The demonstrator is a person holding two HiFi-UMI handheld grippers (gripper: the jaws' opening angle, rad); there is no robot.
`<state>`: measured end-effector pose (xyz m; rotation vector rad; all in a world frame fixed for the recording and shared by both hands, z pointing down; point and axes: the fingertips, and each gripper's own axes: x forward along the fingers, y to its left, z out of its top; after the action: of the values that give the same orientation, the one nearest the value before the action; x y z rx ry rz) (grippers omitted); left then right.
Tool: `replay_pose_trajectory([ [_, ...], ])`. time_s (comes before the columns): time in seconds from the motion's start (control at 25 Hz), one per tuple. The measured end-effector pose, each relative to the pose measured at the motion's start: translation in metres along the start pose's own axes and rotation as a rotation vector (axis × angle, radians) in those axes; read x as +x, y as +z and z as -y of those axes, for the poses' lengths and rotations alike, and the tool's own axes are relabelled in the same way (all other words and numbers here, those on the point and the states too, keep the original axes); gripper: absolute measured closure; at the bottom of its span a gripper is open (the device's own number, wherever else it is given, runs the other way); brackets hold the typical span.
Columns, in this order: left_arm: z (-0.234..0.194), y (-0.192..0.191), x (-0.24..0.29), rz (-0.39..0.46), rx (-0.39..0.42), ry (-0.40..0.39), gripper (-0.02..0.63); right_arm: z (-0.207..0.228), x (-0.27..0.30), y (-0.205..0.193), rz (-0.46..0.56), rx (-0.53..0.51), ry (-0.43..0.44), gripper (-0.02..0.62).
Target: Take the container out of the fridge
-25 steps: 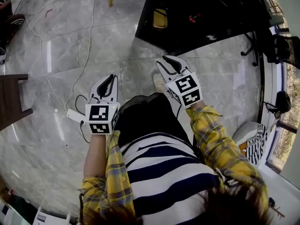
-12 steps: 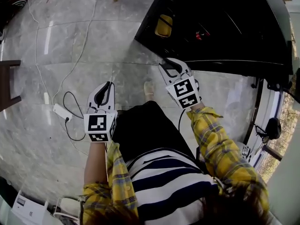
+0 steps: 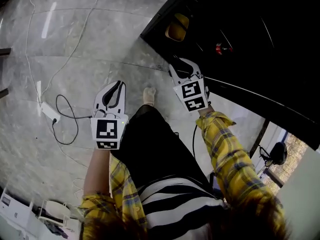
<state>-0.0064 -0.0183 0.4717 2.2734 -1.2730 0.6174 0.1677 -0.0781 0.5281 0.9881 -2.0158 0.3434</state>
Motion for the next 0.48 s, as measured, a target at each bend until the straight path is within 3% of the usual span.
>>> replay_pose_trajectory([
  [0.48,-0.014,-0.059,0.085,-0.072,-0.03,0.029,0.574,0.041,0.106,-0.051,-0.085,-0.1,-0.032,0.486],
])
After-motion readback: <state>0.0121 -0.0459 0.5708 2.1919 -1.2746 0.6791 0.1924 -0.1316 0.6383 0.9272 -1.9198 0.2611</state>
